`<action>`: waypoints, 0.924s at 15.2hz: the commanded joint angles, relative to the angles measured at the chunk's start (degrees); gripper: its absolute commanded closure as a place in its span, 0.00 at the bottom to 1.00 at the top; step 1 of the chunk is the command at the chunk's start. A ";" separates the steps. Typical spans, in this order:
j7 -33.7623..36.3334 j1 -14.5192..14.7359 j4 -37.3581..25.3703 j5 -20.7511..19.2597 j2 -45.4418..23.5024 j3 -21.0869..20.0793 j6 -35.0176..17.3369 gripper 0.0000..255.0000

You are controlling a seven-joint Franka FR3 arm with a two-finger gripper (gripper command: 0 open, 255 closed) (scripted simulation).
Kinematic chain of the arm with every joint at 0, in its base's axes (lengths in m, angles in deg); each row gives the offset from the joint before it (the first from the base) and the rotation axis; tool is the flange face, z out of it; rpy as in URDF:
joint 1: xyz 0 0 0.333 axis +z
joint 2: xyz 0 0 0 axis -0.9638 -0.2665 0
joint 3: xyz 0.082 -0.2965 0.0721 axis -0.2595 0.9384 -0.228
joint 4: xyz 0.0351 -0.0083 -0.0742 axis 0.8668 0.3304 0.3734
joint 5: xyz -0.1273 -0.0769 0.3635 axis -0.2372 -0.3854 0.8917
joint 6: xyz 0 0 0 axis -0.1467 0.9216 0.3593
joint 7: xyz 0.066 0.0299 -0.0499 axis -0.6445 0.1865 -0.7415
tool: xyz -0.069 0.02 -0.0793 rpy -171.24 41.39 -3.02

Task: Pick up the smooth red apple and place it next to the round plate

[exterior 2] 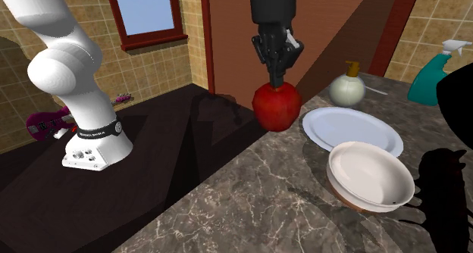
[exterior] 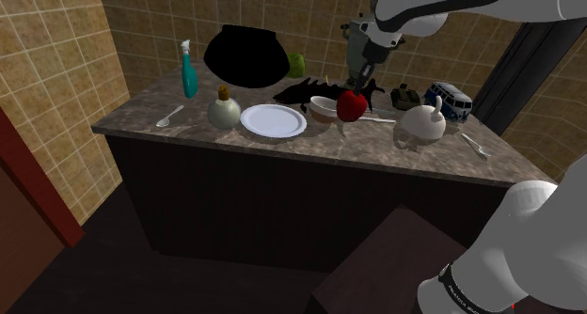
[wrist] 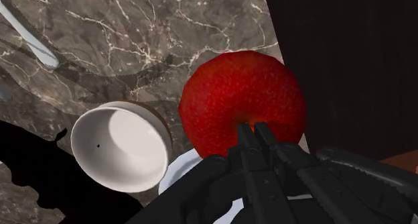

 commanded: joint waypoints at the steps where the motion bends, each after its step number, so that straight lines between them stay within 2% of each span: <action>1: -0.15 -0.01 1.40 0.16 -0.23 0.06 -1.64 1.00; 14: -2.25 -0.08 8.33 2.53 -3.58 0.63 -11.40 1.00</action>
